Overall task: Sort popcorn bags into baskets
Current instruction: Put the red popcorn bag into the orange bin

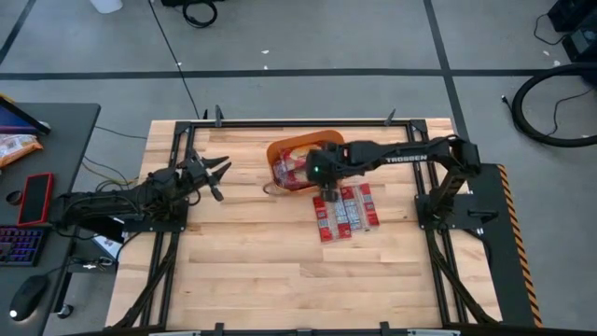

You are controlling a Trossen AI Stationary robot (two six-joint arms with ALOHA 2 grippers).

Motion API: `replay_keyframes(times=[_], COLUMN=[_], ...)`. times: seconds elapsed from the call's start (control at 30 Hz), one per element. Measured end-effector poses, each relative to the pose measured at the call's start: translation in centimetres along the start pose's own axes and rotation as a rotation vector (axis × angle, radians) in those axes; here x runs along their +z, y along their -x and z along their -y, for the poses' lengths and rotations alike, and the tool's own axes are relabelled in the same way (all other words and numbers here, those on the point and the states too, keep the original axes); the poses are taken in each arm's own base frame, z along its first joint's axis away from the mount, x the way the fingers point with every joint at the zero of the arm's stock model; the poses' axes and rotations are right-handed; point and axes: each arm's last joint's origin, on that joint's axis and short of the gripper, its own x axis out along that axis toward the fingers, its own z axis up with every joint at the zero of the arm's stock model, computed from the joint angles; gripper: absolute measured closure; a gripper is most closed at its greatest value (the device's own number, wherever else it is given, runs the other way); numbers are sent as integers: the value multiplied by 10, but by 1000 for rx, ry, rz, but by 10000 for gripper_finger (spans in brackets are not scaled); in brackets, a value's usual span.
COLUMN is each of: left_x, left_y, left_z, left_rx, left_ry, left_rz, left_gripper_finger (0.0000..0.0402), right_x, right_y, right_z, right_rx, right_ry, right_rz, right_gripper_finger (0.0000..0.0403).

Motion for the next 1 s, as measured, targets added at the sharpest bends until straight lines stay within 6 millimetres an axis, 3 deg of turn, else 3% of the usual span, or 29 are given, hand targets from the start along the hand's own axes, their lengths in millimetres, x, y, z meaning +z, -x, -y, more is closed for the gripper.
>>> replay_keyframes(times=[0.27, 0.4, 0.6, 0.73, 0.87, 1.0], left_x=[-1, -1, -2, -6, -5, -3], left_y=[0, 0, 0, 0, 0, 0], left_z=[0, 0, 1, 2, 2, 1], left_rx=[-2, -2, -18, -21, -41, -31], left_ry=[45, 50, 107, 219, 200, 114], left_rz=[-9, -9, -22, -57, -52, -32], left_gripper_finger=[308, 308, 308, 308, 308, 308], right_x=[-11, -29, -62, -82, -91, -95], right_y=[6, -6, -23, -21, -15, -17], right_z=[-50, -63, -70, -70, -68, -69], right_rx=[53, 49, 17, -28, -33, -55], right_ry=[57, 19, -119, -231, -264, -214], right_rz=[-66, -148, -324, -499, -622, -604], right_gripper_finger=[238, 239, 238, 230, 218, 205])
